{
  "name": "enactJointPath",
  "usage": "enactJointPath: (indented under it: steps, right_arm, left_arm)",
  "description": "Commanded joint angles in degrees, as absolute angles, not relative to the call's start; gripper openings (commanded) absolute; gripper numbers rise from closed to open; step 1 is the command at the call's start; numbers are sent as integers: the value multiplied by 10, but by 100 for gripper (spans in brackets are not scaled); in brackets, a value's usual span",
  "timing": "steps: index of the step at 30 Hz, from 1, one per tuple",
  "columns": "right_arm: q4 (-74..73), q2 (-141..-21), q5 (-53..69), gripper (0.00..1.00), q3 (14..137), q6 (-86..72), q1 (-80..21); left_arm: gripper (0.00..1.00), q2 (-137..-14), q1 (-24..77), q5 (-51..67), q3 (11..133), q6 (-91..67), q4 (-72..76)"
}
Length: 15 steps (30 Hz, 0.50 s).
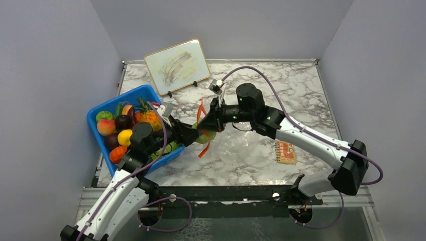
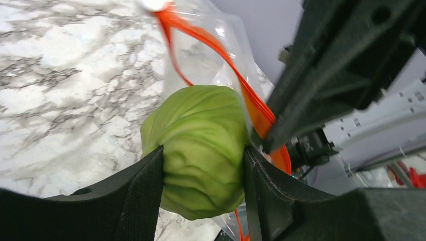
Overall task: Place the food in the zip-top bag and seal the zipper
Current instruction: Place the fake vegetable in the zipper food storage bag.
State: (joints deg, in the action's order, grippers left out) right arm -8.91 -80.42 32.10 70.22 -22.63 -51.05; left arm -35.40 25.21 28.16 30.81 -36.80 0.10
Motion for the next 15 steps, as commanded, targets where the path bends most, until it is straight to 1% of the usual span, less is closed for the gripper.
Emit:
enactJointPath:
  steps: [1, 4, 7, 10, 15]
  right_arm:
    - [-8, -815, 330, 1, 704, -271, -515]
    - [27, -820, 323, 1, 691, -301, -515]
    - [59, -826, 330, 1, 678, -329, -515]
    - [92, -834, 353, 1, 663, -352, -515]
    - [136, -851, 398, 1, 641, -382, -517]
  left_arm:
    - [0, -293, 256, 395, 264, -308, 139]
    - [0, -258, 255, 453, 246, -240, 151]
    - [0, -232, 255, 488, 246, -156, 100]
    - [0, -231, 256, 488, 267, -78, 37]
    - [0, -229, 255, 481, 281, 9, 24]
